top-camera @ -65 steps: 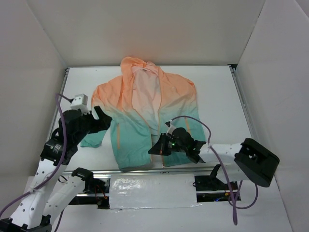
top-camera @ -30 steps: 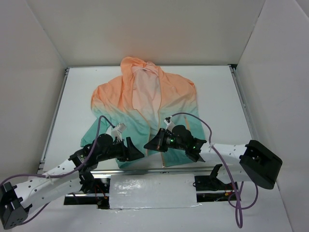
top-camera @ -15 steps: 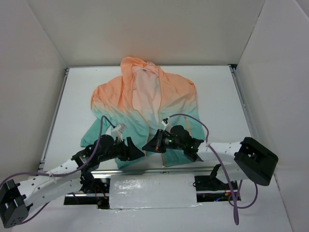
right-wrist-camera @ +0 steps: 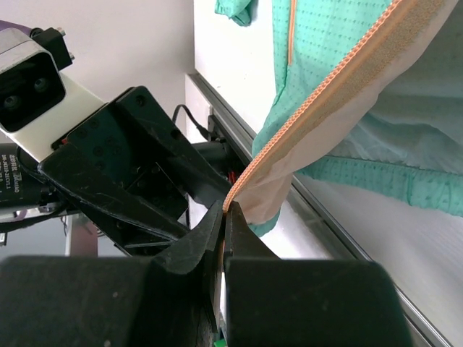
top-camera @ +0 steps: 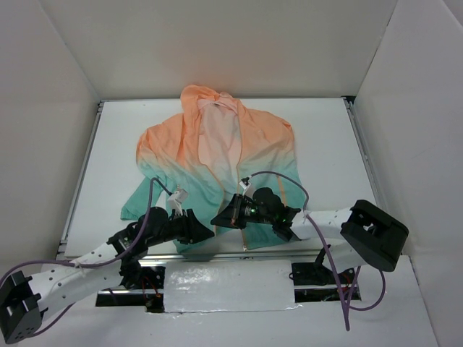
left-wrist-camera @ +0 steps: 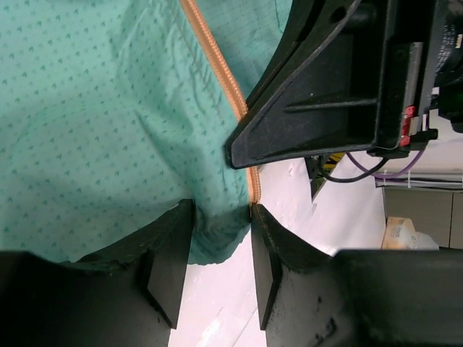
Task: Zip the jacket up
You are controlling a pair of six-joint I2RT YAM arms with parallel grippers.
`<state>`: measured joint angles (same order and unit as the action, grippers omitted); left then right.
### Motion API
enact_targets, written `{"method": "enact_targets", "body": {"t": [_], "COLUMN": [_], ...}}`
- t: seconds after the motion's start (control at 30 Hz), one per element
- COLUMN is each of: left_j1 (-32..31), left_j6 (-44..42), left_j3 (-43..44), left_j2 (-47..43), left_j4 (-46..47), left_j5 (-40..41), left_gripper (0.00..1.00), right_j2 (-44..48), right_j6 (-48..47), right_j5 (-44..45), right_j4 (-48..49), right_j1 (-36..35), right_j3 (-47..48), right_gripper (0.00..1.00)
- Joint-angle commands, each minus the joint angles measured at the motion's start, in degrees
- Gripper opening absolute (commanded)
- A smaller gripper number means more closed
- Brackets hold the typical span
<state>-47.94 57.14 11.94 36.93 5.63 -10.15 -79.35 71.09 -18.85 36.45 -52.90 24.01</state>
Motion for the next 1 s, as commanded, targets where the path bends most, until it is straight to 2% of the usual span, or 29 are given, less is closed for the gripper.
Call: {"method": "enact_targets", "body": {"t": [0.0, 0.1, 0.4, 0.57, 0.6, 0.63, 0.73, 0.8, 0.9, 0.97], "left_j1": [-0.31, -0.22, -0.22, -0.22, -0.22, -0.22, -0.22, -0.22, -0.22, -0.22], "left_j6": [-1.16, -0.81, -0.89, -0.89, -0.72, -0.63, -0.37, -0.19, -0.10, 0.07], "left_j3": [1.06, 0.54, 0.80, 0.71, 0.71, 0.62, 0.36, 0.18, -0.25, -0.52], "left_j2": [-1.59, -1.68, -1.42, -2.30, -2.56, -2.65, -2.83, -2.91, -3.00, -3.00], "left_j4": [2.55, 3.34, 2.72, 1.84, 1.67, 1.84, 2.19, 2.37, 3.25, 3.77], "left_j5": [-0.13, -0.13, 0.83, 1.89, 1.98, 2.07, 2.07, 1.98, 1.72, 1.45], "left_gripper": [0.49, 0.44, 0.44, 0.47, 0.51, 0.59, 0.60, 0.53, 0.51, 0.47], "right_j2": [-0.54, -0.98, -1.77, -1.95, -1.86, -1.95, -1.86, -1.95, -2.30, -2.47], "right_j6": [0.19, 0.28, -1.04, -1.39, -1.39, -1.31, -1.57, -1.83, -1.83, -1.74], "right_j5": [0.04, -0.22, -0.66, -0.92, -0.92, -1.01, -1.10, -1.01, -1.45, -1.63], "right_j4": [4.25, 4.42, 4.33, 5.12, 5.73, 6.09, 6.79, 7.06, 7.67, 7.94], "right_j1": [-0.53, -0.53, -0.53, -0.53, -0.53, -0.53, -0.53, -0.53, -0.53, -0.62], "right_j3": [1.04, 1.21, 0.95, -0.19, -0.45, -0.89, -1.42, -1.51, -1.42, -1.33], "right_gripper": [0.00, 0.00, 0.00, 0.00, 0.00, 0.00, 0.00, 0.00, 0.00, 0.00]}}
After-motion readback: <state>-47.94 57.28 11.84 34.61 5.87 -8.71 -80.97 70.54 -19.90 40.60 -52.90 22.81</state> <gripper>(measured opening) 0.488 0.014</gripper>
